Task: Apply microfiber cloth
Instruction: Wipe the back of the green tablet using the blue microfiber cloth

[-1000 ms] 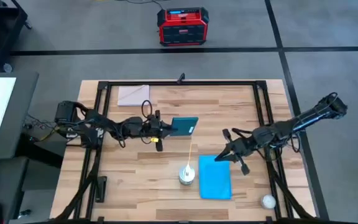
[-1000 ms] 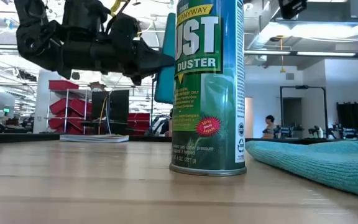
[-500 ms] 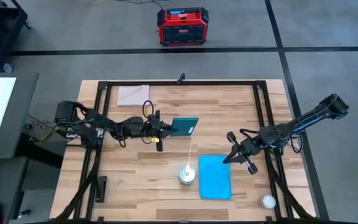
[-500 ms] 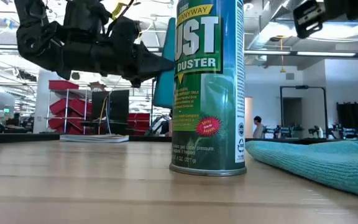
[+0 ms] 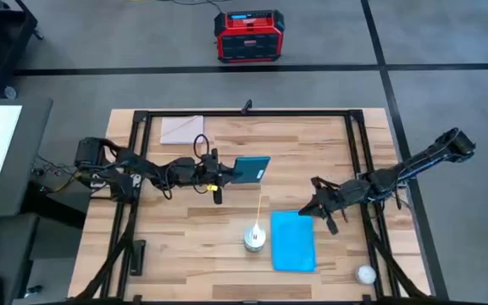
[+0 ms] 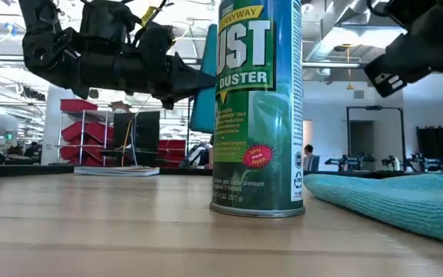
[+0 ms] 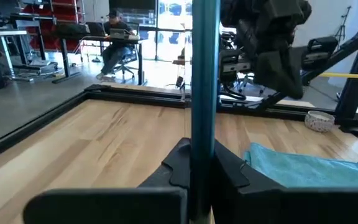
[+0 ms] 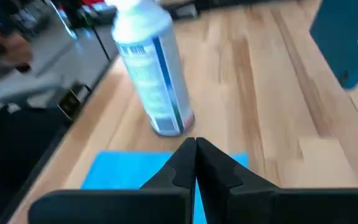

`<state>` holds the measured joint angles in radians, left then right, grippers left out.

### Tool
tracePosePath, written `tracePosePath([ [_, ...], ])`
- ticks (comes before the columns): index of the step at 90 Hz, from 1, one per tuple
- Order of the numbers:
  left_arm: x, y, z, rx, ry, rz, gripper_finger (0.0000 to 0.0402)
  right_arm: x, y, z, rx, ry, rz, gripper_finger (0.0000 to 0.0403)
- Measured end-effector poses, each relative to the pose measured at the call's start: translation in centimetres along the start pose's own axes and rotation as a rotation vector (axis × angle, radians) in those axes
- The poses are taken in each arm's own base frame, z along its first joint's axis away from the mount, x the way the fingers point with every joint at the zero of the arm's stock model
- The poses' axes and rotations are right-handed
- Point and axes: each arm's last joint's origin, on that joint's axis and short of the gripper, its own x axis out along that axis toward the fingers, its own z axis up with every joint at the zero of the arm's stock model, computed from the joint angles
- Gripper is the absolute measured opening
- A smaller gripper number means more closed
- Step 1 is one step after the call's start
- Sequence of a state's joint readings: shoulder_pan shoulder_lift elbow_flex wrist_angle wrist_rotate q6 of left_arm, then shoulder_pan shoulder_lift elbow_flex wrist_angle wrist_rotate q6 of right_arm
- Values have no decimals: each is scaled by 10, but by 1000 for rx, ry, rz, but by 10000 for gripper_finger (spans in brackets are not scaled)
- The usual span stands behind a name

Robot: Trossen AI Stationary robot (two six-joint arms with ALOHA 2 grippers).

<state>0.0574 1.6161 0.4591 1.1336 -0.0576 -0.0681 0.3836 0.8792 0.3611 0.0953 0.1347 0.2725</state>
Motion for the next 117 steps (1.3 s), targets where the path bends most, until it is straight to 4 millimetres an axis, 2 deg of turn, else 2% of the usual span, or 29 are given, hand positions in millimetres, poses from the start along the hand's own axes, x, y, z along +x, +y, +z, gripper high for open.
tracePosePath([
  [14,0,0,0,0,0,0,3,5,1,4,-12,76,-45,20],
  [37,0,5,0,-8,-1,19,3,19,6,8,7,223,-85,94],
  [75,0,11,1,-8,0,32,3,51,35,7,85,414,-91,214],
  [95,0,13,0,-7,8,21,3,70,49,-1,126,532,-124,233],
  [117,0,13,-1,-5,15,15,3,87,53,-3,114,663,-195,234],
])
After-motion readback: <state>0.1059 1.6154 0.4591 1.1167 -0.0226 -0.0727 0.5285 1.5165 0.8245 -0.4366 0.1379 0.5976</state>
